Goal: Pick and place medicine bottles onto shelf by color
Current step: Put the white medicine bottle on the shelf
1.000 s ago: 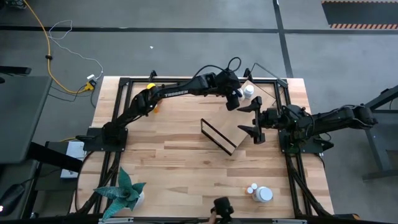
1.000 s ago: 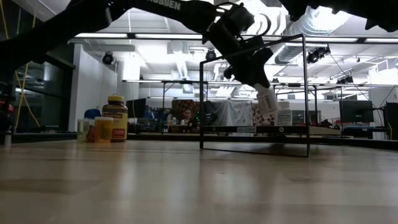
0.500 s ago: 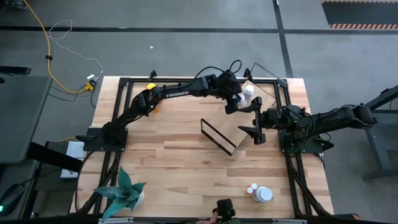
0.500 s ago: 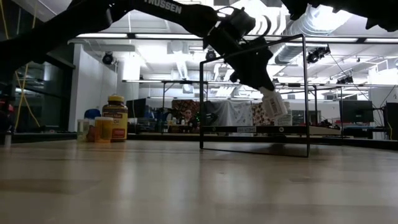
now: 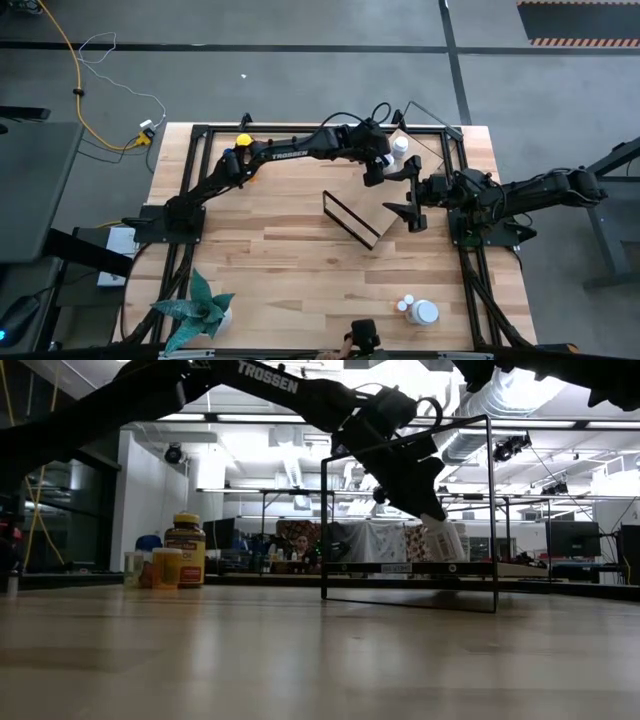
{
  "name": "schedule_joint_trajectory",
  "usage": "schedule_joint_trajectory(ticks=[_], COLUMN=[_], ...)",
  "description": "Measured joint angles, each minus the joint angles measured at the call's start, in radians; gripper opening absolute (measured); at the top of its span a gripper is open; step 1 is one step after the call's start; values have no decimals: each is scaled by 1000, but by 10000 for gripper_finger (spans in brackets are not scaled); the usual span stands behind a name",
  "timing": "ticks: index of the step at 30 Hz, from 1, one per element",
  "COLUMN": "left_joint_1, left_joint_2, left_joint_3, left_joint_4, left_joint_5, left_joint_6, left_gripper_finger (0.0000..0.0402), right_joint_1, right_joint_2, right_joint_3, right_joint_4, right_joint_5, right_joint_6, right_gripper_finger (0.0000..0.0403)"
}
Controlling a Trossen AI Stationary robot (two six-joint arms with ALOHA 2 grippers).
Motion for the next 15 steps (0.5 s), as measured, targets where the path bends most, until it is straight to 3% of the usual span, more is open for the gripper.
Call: schedule_joint_trajectory(ticks=[10,15], left_joint_1=[2,2], left_joint_2=[0,0], left_joint_3=[0,0], left_joint_4=[19,45], left_joint_5=[0,0], left_joint_6=[8,8], left_gripper_finger=[198,218], right_joint_1=[0,0], right_joint_2=[0,0], right_joint_3=[0,0], right_joint_4=[0,-1], right_joint_5=[0,0], right_joint_6=[0,0], right_gripper_finger=[312,312])
